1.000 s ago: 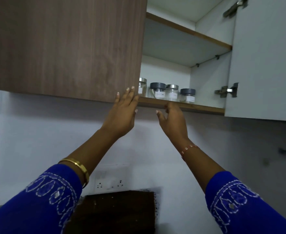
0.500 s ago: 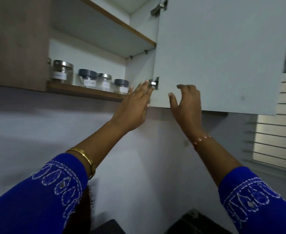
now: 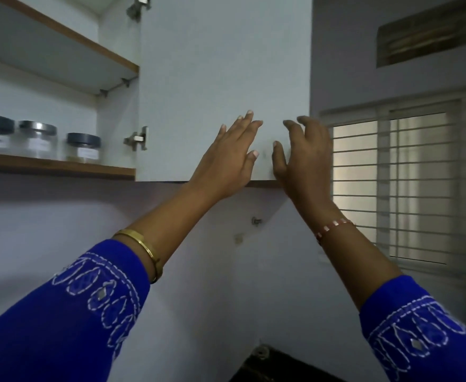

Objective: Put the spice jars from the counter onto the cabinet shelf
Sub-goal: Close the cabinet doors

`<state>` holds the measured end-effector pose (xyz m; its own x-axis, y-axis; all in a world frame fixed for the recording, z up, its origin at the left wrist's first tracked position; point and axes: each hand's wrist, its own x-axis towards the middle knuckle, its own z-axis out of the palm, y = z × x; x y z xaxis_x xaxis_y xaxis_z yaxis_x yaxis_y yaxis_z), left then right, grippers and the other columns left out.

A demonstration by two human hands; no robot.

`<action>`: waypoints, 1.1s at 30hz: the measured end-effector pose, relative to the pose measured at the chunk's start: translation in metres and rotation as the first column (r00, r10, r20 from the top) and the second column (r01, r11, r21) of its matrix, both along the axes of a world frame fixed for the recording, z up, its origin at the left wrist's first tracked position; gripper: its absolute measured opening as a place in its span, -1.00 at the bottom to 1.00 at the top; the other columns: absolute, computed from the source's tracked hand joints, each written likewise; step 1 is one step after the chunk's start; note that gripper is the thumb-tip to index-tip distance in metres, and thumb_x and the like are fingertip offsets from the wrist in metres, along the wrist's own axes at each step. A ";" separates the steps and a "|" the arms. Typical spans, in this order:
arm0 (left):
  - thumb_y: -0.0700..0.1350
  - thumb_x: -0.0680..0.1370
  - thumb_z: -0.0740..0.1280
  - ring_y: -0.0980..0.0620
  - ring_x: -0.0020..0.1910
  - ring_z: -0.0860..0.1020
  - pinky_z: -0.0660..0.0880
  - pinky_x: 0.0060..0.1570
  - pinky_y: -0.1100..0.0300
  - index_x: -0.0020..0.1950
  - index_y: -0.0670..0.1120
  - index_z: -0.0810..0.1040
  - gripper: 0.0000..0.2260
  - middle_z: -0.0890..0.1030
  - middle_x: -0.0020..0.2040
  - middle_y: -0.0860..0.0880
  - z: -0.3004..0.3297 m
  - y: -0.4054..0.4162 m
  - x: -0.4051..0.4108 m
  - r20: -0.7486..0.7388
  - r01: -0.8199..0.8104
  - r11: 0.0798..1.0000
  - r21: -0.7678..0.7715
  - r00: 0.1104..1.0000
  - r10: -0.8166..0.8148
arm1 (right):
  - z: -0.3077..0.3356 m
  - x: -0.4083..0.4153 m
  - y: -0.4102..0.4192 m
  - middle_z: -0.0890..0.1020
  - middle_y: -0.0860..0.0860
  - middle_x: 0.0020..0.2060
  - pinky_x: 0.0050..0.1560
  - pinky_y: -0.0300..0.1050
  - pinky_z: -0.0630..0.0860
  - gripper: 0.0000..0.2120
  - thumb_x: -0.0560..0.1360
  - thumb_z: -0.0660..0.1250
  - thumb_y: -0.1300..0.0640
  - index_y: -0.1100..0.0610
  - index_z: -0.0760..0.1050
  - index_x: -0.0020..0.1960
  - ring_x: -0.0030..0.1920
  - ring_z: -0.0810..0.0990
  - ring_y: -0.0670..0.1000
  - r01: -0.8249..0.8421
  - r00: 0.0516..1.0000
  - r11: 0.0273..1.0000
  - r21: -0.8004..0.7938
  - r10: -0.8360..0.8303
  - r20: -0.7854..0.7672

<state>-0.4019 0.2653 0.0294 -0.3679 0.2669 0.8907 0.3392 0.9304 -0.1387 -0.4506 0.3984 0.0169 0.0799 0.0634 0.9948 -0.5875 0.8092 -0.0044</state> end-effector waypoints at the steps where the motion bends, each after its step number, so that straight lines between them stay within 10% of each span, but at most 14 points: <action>1: -0.13 0.62 0.09 0.01 0.54 0.01 -0.10 0.48 0.14 0.51 -0.08 0.09 -0.54 0.04 0.56 -0.05 0.001 0.013 -0.008 0.001 0.033 0.999 0.021 0.999 -0.033 | -0.002 -0.007 0.010 0.59 0.26 0.08 0.14 0.09 0.48 -0.65 0.44 0.30 0.14 0.29 0.53 0.16 0.13 0.56 0.25 -0.020 1.000 1.000 -0.019 0.020 0.022; 9: -0.12 0.62 0.08 -0.02 0.54 -0.02 -0.10 0.49 0.09 0.51 -0.11 0.08 -0.54 0.04 0.55 -0.08 0.003 0.075 -0.057 -0.003 0.169 0.973 0.157 0.985 -0.171 | -0.031 -0.050 0.033 0.57 0.16 0.17 0.17 -0.13 0.43 -0.52 0.57 0.04 -0.02 0.25 0.40 0.33 0.19 0.52 0.10 -0.349 0.891 0.926 -0.145 0.375 0.256; 13: -0.10 0.63 0.08 -0.02 0.54 -0.02 -0.07 0.51 0.08 0.51 -0.11 0.08 -0.55 0.04 0.55 -0.08 0.013 0.085 -0.064 -0.043 0.182 0.958 0.223 0.983 -0.177 | -0.041 -0.054 0.021 0.61 0.17 0.10 0.04 -0.01 0.57 -0.56 0.60 0.00 0.03 0.25 0.36 0.36 0.08 0.60 0.10 -0.543 0.770 0.801 -0.253 0.595 0.231; 19: 0.00 0.60 0.17 -0.02 0.54 -0.01 0.01 0.49 0.08 0.51 -0.10 0.09 -0.47 0.05 0.55 -0.07 0.037 0.095 -0.053 -0.117 0.265 0.898 0.351 0.964 -0.238 | -0.046 -0.050 0.008 0.59 0.05 -0.15 -0.29 -0.37 0.48 -0.65 0.56 0.10 0.07 0.26 0.37 0.24 -0.23 0.58 -0.03 -0.696 0.667 0.671 -0.256 0.736 0.117; 33: -0.24 0.50 0.29 -0.06 0.54 -0.09 -0.01 0.52 0.00 0.52 -0.18 -0.07 -0.29 -0.05 0.56 -0.13 0.044 0.075 -0.001 -0.162 0.239 0.911 0.336 0.968 -0.194 | -0.045 -0.004 -0.047 0.47 0.00 -0.08 -0.28 -0.67 0.38 -0.61 0.51 0.28 0.26 0.42 0.31 0.26 -0.11 0.45 -0.28 -0.818 0.558 0.508 -0.271 0.815 -0.155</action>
